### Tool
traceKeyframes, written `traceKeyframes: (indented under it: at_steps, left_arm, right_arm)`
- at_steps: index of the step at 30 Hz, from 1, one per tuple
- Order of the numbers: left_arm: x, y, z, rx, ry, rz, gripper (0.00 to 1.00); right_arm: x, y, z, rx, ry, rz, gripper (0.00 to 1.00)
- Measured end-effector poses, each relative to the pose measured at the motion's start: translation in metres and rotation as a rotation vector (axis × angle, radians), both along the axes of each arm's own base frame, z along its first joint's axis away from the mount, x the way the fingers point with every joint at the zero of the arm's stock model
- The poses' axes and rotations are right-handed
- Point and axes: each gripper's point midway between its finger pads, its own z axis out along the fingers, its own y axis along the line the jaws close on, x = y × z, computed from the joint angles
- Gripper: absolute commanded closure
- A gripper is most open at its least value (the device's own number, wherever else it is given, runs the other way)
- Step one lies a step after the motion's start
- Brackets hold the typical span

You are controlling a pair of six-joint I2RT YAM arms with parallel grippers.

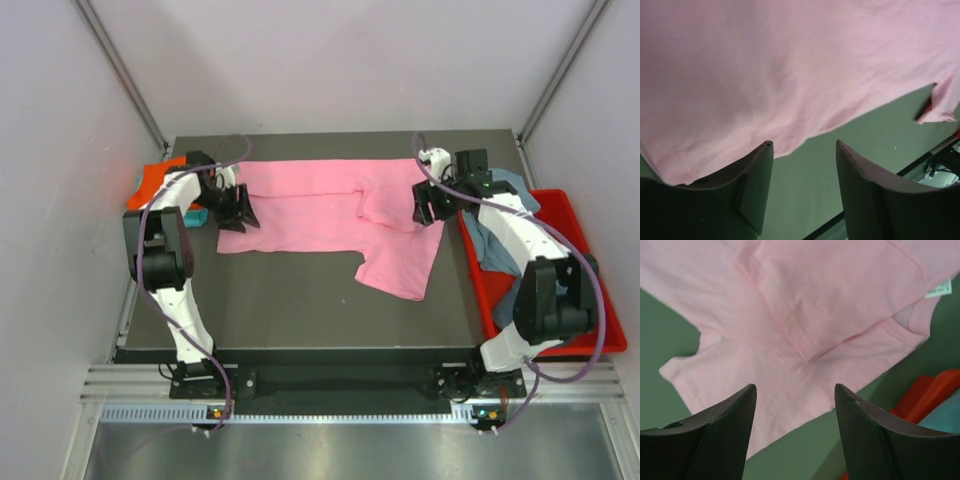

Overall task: Fold and stack the t-shirts
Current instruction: Fold the tshirt

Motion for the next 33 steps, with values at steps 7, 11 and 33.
traceKeyframes:
  at_steps: [7,11,33]
  left_arm:
    - [0.004,-0.004,0.039,-0.021,-0.102,-0.035,0.31]
    - [0.007,0.007,0.032,0.051,-0.115,-0.039,0.33]
    - [0.016,0.028,0.015,0.095,-0.095,0.067,0.38]
  right_arm:
    - [-0.073,0.053,-0.014,-0.092,-0.017,0.402,0.46]
    - [-0.130,0.060,-0.051,-0.162,0.092,0.610,0.50]
    - [-0.194,0.021,-0.077,-0.379,0.152,0.835,0.58]
